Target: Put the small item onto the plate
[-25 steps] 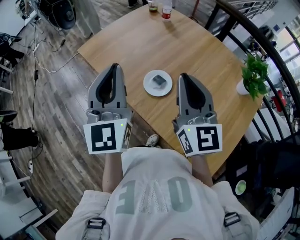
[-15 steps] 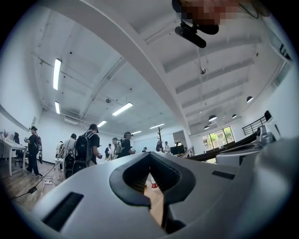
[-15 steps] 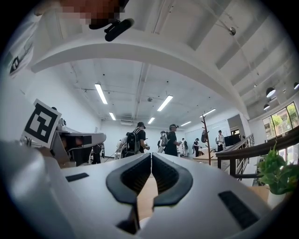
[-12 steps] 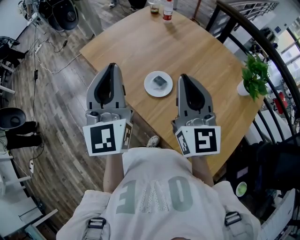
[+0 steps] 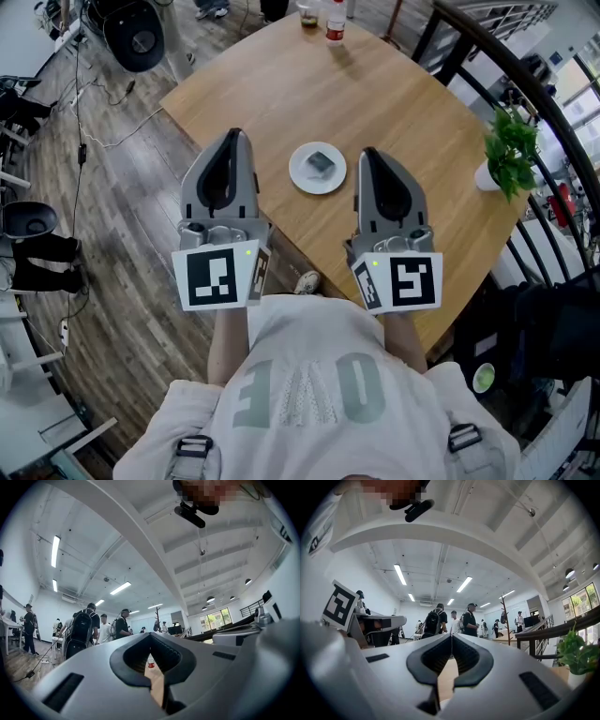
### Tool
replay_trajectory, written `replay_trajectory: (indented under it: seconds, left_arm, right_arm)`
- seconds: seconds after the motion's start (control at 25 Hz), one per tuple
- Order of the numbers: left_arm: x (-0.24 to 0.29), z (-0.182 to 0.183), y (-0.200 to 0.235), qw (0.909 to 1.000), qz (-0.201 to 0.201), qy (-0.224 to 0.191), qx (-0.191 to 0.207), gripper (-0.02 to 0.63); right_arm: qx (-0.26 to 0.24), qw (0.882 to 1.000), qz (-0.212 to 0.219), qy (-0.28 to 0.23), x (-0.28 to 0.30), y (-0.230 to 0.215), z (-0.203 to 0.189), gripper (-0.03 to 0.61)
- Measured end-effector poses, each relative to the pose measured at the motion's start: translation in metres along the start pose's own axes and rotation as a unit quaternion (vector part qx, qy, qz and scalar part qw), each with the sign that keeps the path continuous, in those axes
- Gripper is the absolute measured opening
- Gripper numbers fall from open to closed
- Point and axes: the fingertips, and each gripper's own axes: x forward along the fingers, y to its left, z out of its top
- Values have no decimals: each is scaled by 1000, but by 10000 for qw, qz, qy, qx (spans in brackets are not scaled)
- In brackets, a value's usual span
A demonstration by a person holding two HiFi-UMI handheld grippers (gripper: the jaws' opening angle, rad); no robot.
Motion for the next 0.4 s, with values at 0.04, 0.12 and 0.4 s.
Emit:
replay_trajectory:
  seconds: [0.04, 0.12, 0.4]
  left_arm:
    - [1, 0, 0, 10000, -12, -3, -4, 9]
    - [1, -1, 1, 10000, -22, -2, -23, 9]
    - [-3, -1, 7, 10000, 28, 5, -79, 9]
  right_arm:
    - [-6, 10000, -1, -1, 0, 0, 0, 21]
    - [-21, 10000, -4, 12, 1, 1, 0, 21]
    - [-55, 10000, -2, -3, -1, 2, 1, 21]
